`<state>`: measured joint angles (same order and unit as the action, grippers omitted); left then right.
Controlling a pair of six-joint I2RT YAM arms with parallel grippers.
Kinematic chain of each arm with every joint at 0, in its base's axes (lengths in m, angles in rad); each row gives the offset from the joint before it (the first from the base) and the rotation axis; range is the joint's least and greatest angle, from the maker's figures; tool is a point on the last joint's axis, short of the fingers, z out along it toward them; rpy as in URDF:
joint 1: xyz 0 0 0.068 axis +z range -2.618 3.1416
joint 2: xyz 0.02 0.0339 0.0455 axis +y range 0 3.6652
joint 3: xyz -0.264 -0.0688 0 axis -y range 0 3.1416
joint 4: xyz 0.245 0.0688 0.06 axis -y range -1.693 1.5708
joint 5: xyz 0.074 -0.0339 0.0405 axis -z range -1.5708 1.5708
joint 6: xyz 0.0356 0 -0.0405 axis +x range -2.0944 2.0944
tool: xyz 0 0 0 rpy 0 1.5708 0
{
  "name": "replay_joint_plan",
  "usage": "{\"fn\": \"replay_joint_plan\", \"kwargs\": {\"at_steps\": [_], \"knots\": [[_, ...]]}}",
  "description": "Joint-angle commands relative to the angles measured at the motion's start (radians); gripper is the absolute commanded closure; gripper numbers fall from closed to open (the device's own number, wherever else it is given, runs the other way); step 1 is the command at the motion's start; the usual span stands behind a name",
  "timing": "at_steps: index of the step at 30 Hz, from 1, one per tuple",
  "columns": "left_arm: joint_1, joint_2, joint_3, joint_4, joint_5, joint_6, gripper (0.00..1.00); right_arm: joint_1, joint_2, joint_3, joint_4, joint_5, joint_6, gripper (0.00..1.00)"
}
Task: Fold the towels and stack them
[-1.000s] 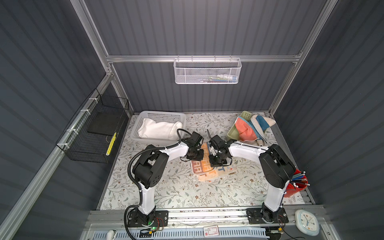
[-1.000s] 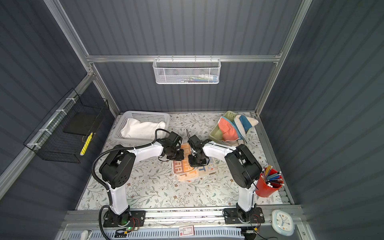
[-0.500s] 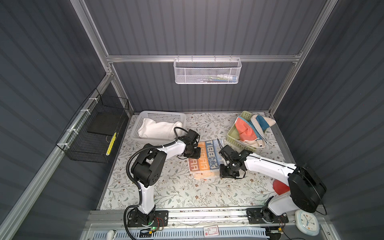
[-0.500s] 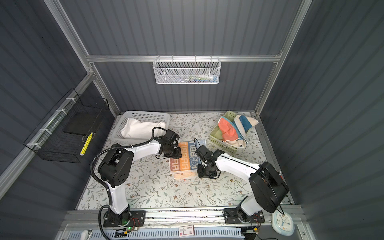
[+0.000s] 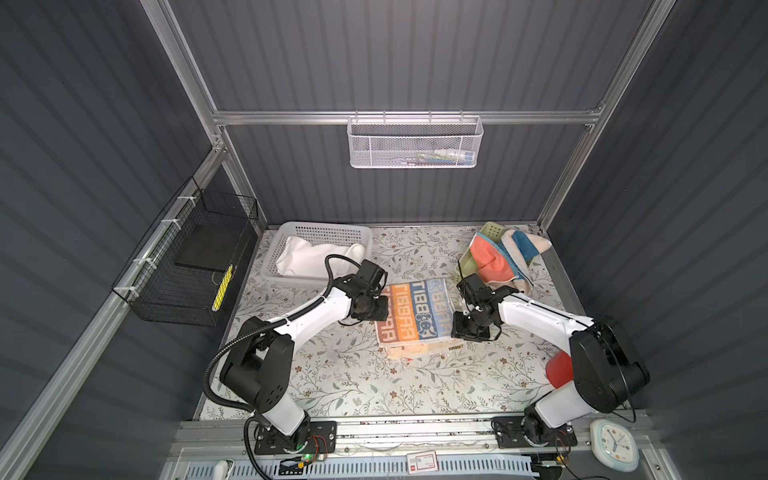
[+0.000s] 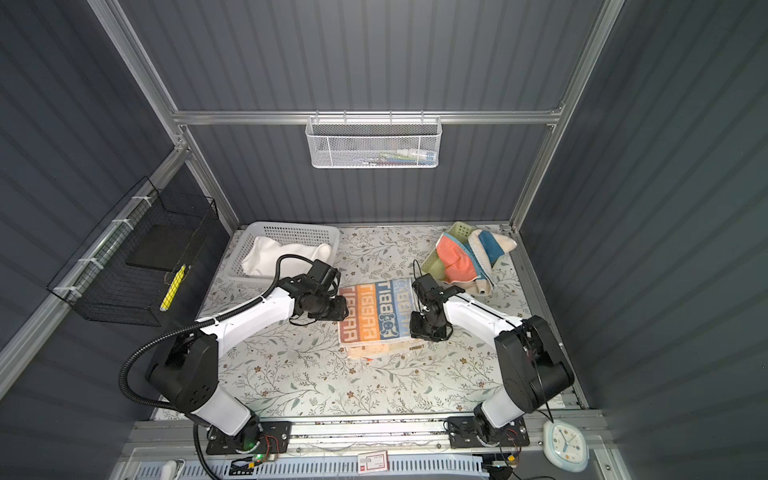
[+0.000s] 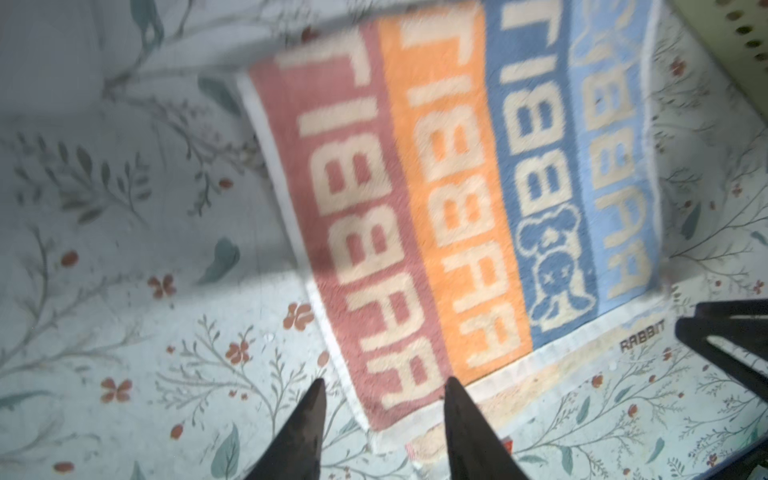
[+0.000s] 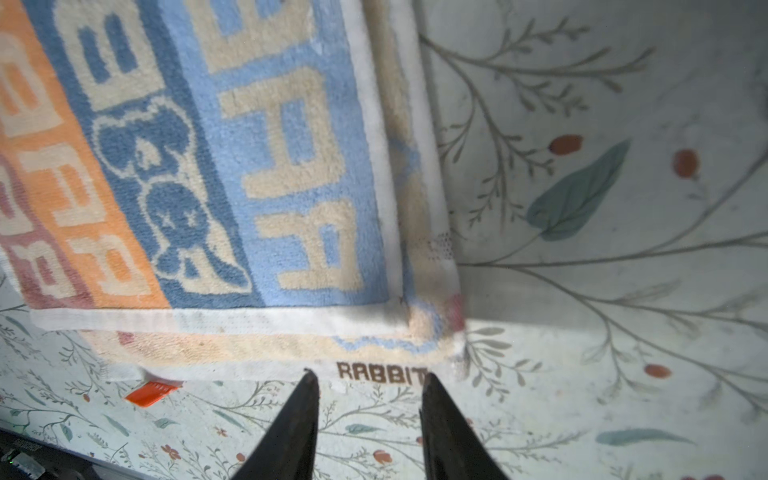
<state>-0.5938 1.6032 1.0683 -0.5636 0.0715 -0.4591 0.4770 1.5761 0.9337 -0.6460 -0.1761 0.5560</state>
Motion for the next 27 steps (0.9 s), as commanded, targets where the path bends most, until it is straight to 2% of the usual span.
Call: {"fn": "replay_joint_plan", "kwargs": {"at_steps": [1, 11, 18, 21, 25, 27], "knots": [[0.006, -0.015, -0.093, -0.018, 0.051, -0.116, 0.5, -0.006, 0.035, 0.037, 0.008, -0.011, -0.057, 0.6], [0.004, 0.004, -0.195, 0.113, 0.172, -0.206, 0.51, -0.011, 0.109, 0.042, 0.045, -0.005, -0.087, 0.67], [0.005, 0.017, -0.223, 0.172, 0.203, -0.238, 0.56, -0.012, 0.119, 0.053, 0.048, -0.006, -0.097, 0.75], [0.005, 0.021, -0.23, 0.194, 0.226, -0.249, 0.65, -0.011, 0.113, 0.062, 0.039, -0.005, -0.103, 0.79], [0.005, 0.006, -0.222, 0.186, 0.224, -0.246, 0.88, -0.011, 0.1, 0.073, 0.02, 0.004, -0.114, 0.87], [0.005, -0.007, -0.21, 0.172, 0.222, -0.238, 0.94, -0.012, 0.084, 0.08, 0.007, 0.01, -0.12, 0.91]]}}
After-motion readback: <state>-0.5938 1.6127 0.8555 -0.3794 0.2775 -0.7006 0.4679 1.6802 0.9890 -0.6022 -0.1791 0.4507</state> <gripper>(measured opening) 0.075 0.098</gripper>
